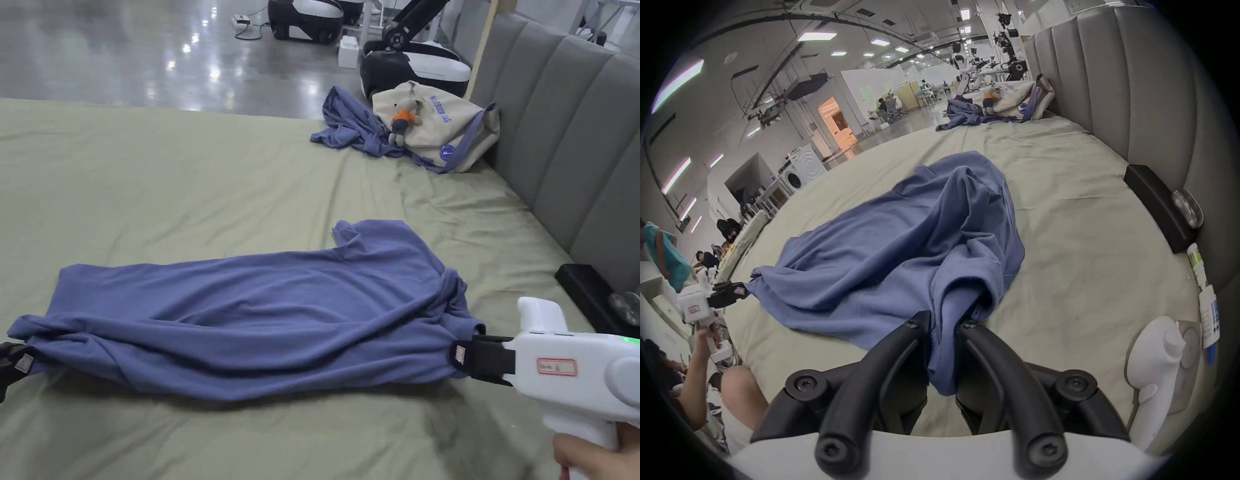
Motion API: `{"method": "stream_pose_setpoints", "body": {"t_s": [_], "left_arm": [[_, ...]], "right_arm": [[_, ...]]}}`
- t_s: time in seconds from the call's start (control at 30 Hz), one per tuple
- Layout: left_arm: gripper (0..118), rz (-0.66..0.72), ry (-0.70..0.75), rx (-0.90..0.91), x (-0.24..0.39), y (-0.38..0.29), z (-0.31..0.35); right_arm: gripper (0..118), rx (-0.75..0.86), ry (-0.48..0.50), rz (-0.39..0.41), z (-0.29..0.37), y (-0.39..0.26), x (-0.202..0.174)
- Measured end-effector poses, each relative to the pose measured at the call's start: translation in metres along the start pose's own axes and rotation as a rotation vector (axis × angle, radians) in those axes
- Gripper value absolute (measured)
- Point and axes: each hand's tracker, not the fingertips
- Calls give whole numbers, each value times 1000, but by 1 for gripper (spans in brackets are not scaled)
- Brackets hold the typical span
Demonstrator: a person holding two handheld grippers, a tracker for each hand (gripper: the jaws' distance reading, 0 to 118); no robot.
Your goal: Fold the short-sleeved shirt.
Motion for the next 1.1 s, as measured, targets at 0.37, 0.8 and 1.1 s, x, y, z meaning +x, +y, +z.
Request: {"method": "stream_pose_setpoints", "body": {"t_s": [0.37, 0.8, 1.1], "left_arm": [[7, 47, -21, -10, 19, -58, 74], [92, 35, 95, -9, 29, -89, 70], [94, 69, 252, 408, 57, -35, 150]], "right_arm": [[15, -20, 31, -24, 87, -77, -15], [75, -45, -148, 97, 72, -113, -21], [86, 547, -287, 361, 167, -78, -111]]}}
